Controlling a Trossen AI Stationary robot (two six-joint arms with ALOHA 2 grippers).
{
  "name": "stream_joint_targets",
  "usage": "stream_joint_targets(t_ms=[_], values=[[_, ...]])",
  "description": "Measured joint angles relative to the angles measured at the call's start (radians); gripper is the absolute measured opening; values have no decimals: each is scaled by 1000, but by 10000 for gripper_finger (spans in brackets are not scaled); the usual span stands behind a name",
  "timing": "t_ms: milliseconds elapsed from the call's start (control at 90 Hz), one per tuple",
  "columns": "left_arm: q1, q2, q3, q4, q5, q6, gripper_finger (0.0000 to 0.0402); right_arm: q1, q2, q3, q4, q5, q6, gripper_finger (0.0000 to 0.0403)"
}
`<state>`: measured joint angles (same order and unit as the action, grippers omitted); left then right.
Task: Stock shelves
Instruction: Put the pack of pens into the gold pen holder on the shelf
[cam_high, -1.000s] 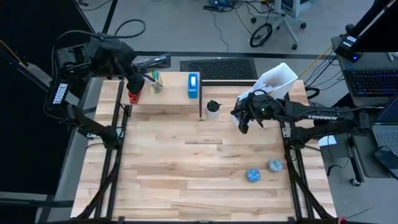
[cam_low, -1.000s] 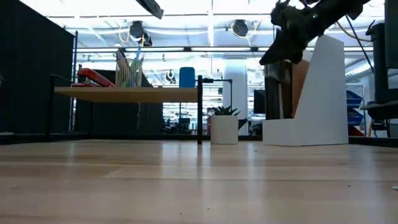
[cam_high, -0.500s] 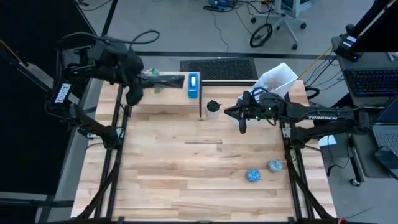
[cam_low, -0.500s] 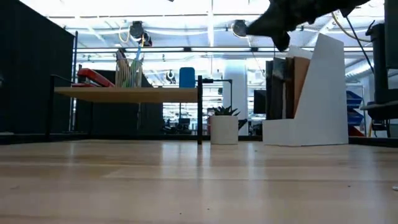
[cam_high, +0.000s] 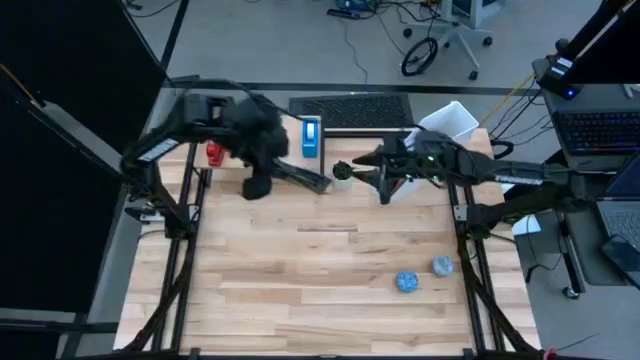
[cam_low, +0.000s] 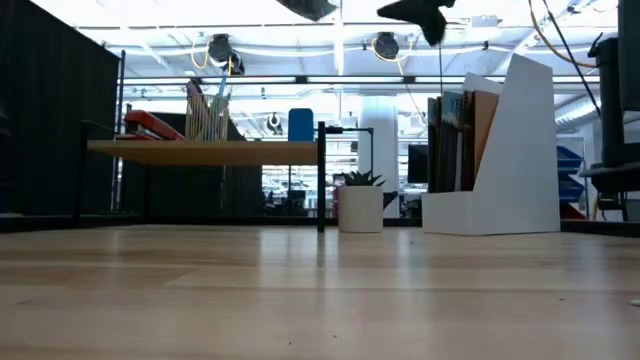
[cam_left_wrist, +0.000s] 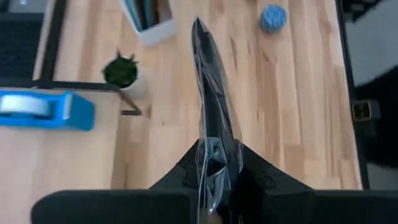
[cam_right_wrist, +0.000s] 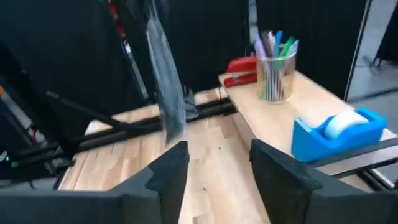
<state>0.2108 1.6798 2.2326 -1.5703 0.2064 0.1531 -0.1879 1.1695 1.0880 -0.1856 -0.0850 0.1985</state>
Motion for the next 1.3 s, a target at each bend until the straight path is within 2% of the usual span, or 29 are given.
stream_joint_targets(t_ms=[133,256,389,522,644,800,956,1067,1300], values=[[-12,48,0,0,2,32,28,0,164,215,-202,-103,-47,175],[-17,63,0,9,3,47,28,0,281,360,-316,-181,-128,176],[-17,63,0,49,4,45,29,-2,365,422,-364,-184,-171,176],[-17,63,0,53,3,39,29,-2,391,427,-358,-184,-185,169],[-17,63,0,59,-5,38,29,-1,395,428,-355,-185,-210,132],[-10,63,0,98,-21,12,29,0,394,428,-347,-184,-238,28],[6,59,0,103,-23,-8,31,-1,390,428,-344,-170,-241,18],[32,48,0,113,-23,-39,56,-9,388,428,-338,-164,-244,17],[122,-18,2,112,-53,-72,158,-59,372,428,-351,-167,-245,17]])
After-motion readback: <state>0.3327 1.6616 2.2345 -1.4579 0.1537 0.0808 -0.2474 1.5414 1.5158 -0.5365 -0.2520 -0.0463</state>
